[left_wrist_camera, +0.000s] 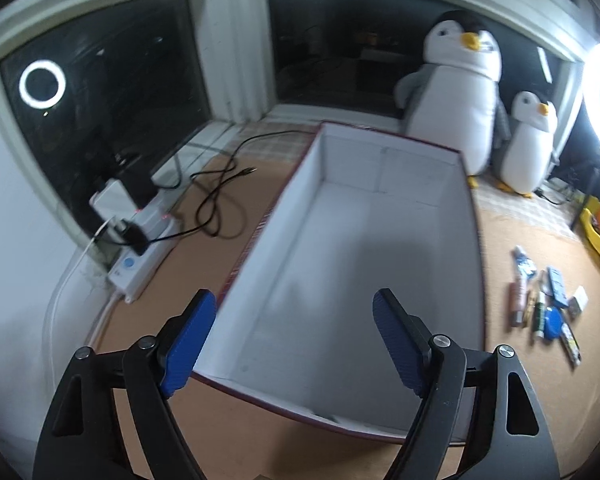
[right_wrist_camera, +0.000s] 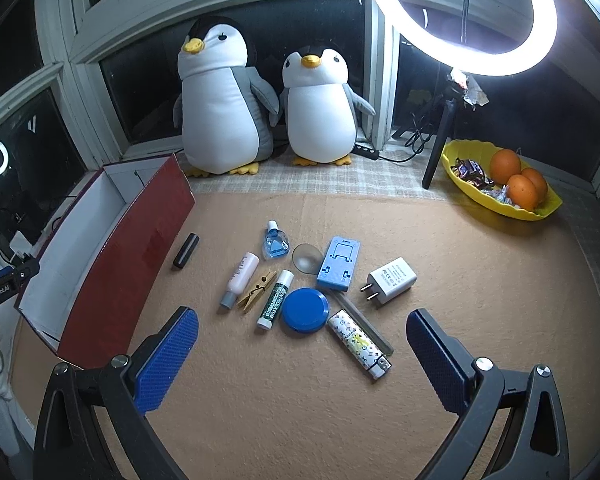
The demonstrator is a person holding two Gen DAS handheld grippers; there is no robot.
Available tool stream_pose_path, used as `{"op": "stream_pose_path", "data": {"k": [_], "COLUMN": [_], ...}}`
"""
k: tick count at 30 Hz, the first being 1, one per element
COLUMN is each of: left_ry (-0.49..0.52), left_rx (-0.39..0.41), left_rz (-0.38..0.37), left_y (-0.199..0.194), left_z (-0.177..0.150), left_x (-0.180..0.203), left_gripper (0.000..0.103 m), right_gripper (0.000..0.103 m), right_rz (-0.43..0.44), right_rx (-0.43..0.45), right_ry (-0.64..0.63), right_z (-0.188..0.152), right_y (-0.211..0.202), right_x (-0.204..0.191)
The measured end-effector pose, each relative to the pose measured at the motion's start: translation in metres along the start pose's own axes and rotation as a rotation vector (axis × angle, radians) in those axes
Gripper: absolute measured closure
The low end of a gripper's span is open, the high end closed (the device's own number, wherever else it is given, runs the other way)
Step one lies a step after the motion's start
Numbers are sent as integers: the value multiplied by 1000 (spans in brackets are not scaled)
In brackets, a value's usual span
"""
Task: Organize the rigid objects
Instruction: 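Move the left tool to the box rim and reach the right tool toward the black cylinder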
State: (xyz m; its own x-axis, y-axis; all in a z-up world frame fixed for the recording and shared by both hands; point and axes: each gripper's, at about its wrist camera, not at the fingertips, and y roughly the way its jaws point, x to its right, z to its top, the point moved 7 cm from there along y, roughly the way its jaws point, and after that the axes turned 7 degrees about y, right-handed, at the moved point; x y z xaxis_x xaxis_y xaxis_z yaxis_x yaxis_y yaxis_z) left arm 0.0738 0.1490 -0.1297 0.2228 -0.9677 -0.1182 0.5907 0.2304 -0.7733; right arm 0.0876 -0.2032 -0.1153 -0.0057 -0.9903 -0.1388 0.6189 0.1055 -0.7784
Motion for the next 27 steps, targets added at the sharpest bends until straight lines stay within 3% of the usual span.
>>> {"op": "stream_pose_path", "data": {"k": [10,13,27], "left_ry": [-52,-63,-79], "left_rx": [-51,-71,-114], "left_rz": [57,43,-4], "left_y": [32,40,61], "left_z": [-6,-8,-17], "left_x": [-36,-39,-41], "left_gripper": [37,51,79], "right_gripper": [6,9,27], "right_rz": [29,44,122], "right_rx": [-51,-60,-151], "right_ry": [-28,-44,-135], "right_z": [-2,1,17], "right_y": [25,32,82], "right_x": [-18,-28,-85]}}
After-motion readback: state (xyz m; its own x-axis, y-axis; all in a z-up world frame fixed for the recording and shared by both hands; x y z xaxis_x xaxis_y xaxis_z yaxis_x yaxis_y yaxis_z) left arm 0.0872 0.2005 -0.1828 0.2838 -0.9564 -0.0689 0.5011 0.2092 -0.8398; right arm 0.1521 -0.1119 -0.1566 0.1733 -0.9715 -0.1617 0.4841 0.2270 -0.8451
